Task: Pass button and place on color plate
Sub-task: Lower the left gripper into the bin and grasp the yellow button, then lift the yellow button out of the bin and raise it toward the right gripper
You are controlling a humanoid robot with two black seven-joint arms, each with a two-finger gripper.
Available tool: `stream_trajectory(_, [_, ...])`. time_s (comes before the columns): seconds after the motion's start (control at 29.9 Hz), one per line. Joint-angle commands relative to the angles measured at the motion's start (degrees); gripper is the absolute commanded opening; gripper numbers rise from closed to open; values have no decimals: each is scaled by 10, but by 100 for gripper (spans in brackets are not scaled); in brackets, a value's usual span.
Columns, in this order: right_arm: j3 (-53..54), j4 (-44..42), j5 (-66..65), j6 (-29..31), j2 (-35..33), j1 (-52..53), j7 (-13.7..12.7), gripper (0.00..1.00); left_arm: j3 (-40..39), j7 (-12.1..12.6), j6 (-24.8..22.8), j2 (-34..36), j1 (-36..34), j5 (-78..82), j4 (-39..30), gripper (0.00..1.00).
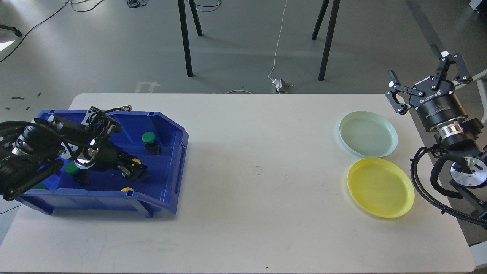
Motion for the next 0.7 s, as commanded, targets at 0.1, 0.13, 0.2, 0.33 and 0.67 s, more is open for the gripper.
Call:
stream_trajectory(0.1, [0,0,0,0,-2,-1,0,99,-9,0,0,23,-19,-9,-24,17])
stream_trajectory(0.13, [0,0,0,0,-2,-1,0,99,-9,0,0,36,-29,-10,-30,17])
stream_trajectory(0.2, [0,0,1,0,-2,-1,0,99,-10,0,0,60,-43,-22,-42,17])
stream_trajectory(0.33, [0,-7,1,0,-1,-1,0,99,-10,0,0,119,-59,-63,-86,17])
stream_trajectory(0.67, [0,-10,1,0,1,-7,0,99,-55,0,0,257,-102,-198,-257,18])
